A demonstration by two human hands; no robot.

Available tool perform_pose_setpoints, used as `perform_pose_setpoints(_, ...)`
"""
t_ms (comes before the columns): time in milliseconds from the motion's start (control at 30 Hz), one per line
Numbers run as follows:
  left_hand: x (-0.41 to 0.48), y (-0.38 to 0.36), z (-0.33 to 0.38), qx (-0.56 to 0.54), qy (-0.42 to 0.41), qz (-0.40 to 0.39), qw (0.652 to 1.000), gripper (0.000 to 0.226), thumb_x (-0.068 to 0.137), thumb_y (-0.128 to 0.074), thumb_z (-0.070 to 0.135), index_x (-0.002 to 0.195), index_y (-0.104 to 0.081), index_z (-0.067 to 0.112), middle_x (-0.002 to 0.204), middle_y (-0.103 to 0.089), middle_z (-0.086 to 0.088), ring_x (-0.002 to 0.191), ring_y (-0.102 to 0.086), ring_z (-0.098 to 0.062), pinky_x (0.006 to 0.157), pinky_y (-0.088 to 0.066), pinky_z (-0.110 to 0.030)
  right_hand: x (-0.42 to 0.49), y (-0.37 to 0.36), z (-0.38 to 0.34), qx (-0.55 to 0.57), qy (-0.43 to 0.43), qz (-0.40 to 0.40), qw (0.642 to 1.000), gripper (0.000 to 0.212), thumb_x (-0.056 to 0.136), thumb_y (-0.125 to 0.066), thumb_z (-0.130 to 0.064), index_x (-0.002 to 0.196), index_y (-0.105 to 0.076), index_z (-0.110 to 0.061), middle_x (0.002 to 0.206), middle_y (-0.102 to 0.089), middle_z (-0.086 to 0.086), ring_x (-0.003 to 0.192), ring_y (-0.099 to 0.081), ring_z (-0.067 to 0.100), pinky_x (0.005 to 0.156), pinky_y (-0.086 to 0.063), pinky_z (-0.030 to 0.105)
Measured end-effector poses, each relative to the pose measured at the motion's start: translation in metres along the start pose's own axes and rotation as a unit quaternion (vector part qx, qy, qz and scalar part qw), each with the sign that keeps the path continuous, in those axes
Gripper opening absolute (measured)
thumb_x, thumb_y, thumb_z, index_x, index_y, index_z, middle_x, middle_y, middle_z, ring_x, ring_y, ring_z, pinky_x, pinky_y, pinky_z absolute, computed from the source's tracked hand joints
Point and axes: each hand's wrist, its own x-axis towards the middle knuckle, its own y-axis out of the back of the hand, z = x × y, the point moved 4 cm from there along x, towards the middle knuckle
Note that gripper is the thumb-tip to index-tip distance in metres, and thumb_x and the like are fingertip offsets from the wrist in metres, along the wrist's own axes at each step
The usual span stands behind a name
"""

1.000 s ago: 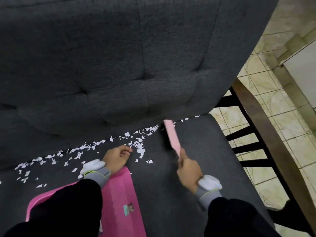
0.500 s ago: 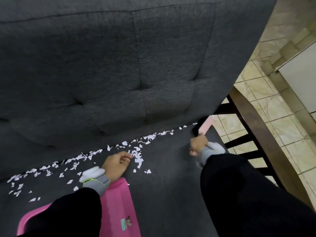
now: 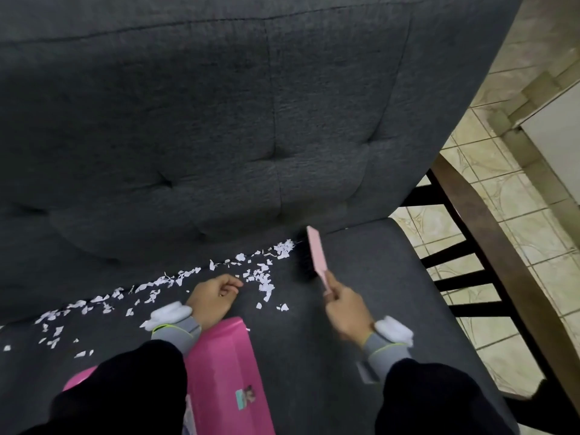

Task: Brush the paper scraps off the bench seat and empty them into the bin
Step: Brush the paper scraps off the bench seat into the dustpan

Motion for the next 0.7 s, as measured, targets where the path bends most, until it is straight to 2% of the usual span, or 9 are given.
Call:
perform_pose_setpoints(67, -0.003, 0.001, -0.007, 0.001, 0.005, 0.0, 1.0, 0.026, 0.087, -0.053, 0.005, 0.086, -0.06, 0.03, 0.088, -0.067, 0.002, 0.077, -0.057, -0.009, 0.066, -0.037, -0.002, 0.004, 0.019, 0.015, -0.039, -0.008, 0.047, 0.998, 0.052, 0.096, -0.039, -0.019, 0.145, -0.031, -0.032, 0.123, -0.061, 0.019, 0.108, -0.06, 0.035, 0.086, -0.046, 0.032)
perform_pose_setpoints(167, -0.005, 0.001, -0.011, 0.002, 0.011, 0.002, 1.0, 0.021, 0.087, -0.053, 0.005, 0.094, -0.065, 0.021, 0.09, -0.067, 0.0, 0.079, -0.058, -0.013, 0.066, -0.037, -0.001, 0.016, 0.045, 0.038, -0.103, -0.049, 0.098, 0.989, 0.054, 0.096, -0.039, -0.017, 0.147, -0.027, -0.029, 0.121, -0.062, 0.022, 0.112, -0.056, 0.039, 0.091, -0.045, 0.037)
perform_pose_setpoints(267, -0.011, 0.001, -0.015, -0.002, 0.01, 0.003, 1.0, 0.021, 0.088, -0.052, 0.006, 0.094, -0.064, 0.022, 0.092, -0.068, -0.001, 0.084, -0.06, -0.016, 0.068, -0.036, -0.004, 0.015, 0.038, 0.044, -0.137, -0.074, 0.095, 0.983, 0.058, 0.097, -0.036, -0.016, 0.15, -0.018, -0.027, 0.116, -0.063, 0.023, 0.108, -0.057, 0.039, 0.089, -0.044, 0.036)
perform_pose_setpoints(400, -0.02, -0.001, -0.022, -0.007, 0.02, 0.002, 1.0, 0.022, 0.088, -0.053, 0.006, 0.09, -0.061, 0.027, 0.093, -0.069, -0.002, 0.084, -0.06, -0.014, 0.075, -0.038, -0.016, -0.009, -0.022, 0.026, -0.141, -0.027, 0.053, 0.988, 0.064, 0.096, -0.035, -0.014, 0.151, -0.005, -0.026, 0.112, -0.064, 0.023, 0.104, -0.06, 0.037, 0.085, -0.046, 0.036)
perform_pose_setpoints(467, -0.025, 0.0, -0.026, -0.005, 0.025, 0.004, 1.0, 0.021, 0.088, -0.053, 0.007, 0.09, -0.061, 0.026, 0.093, -0.069, -0.001, 0.084, -0.059, -0.013, 0.072, -0.038, -0.013, -0.026, -0.057, 0.011, -0.145, 0.014, 0.012, 0.989, 0.066, 0.096, -0.035, -0.014, 0.151, -0.001, -0.028, 0.11, -0.065, 0.021, 0.103, -0.061, 0.036, 0.083, -0.046, 0.037)
perform_pose_setpoints(567, -0.031, 0.003, -0.031, -0.004, 0.023, 0.006, 1.0, 0.021, 0.088, -0.053, 0.007, 0.09, -0.062, 0.026, 0.092, -0.068, 0.001, 0.084, -0.059, -0.012, 0.068, -0.034, -0.002, -0.039, -0.079, -0.002, -0.146, 0.077, -0.012, 0.986, 0.061, 0.098, -0.033, -0.019, 0.15, -0.004, -0.031, 0.106, -0.066, 0.02, 0.099, -0.061, 0.037, 0.082, -0.047, 0.038)
perform_pose_setpoints(700, -0.04, 0.014, -0.039, -0.005, 0.025, 0.022, 0.999, 0.02, 0.088, -0.053, 0.007, 0.094, -0.065, 0.021, 0.088, -0.066, 0.004, 0.082, -0.058, -0.013, 0.065, -0.034, 0.001, -0.029, -0.046, 0.012, -0.138, 0.076, 0.062, 0.986, 0.061, 0.097, -0.037, -0.019, 0.15, -0.011, -0.031, 0.105, -0.067, 0.024, 0.099, -0.062, 0.04, 0.082, -0.047, 0.039)
